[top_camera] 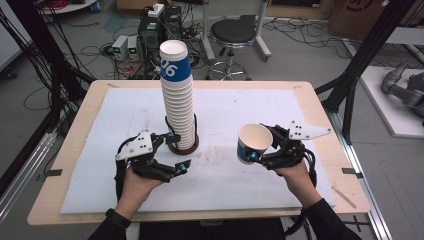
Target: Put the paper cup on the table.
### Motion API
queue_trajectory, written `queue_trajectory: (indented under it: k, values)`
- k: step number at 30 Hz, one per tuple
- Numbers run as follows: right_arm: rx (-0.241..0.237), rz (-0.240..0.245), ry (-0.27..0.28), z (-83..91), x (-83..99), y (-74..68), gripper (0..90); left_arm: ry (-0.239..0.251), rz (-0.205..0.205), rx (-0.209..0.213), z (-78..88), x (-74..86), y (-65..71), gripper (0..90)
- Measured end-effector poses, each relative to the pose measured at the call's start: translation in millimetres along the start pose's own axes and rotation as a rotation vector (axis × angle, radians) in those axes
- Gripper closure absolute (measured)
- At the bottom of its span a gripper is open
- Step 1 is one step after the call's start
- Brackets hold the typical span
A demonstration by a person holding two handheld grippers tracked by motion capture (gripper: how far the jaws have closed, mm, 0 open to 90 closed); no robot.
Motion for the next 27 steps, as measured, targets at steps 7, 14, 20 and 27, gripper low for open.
queue_trajectory:
  k: [7, 14, 20, 27]
  values:
    - [0.066, -0.012, 0.015, 11.4, -2.9, 12.8, 20.7, 0.003, 0.014, -0.021, 7.6, 6.0, -2.4, 15.5]
    - [0.125, -0.018, 0.032, 23.3, -5.2, 27.8, 20.7, 0.018, 0.032, 0.007, 4.5, 8.8, -0.4, 15.5]
    - [0.181, -0.031, 0.034, 34.8, -5.8, 43.1, 20.7, 0.017, 0.017, 0.003, 4.6, 8.0, 0.6, 15.5]
    - [0.238, -0.057, 0.046, 44.5, -6.2, 62.9, 20.7, 0.034, 0.022, 0.021, 2.5, 5.3, 2.1, 15.5]
Point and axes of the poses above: each handheld gripper's, and its own axes: z roughly backward along the jaws, x roughly out of its underside, y roughly to its right, the point moved 6 cm from there along -z, roughly forward along the jaws, and after that the axes turned 10 degrees about -y, right-handed, at the moved point
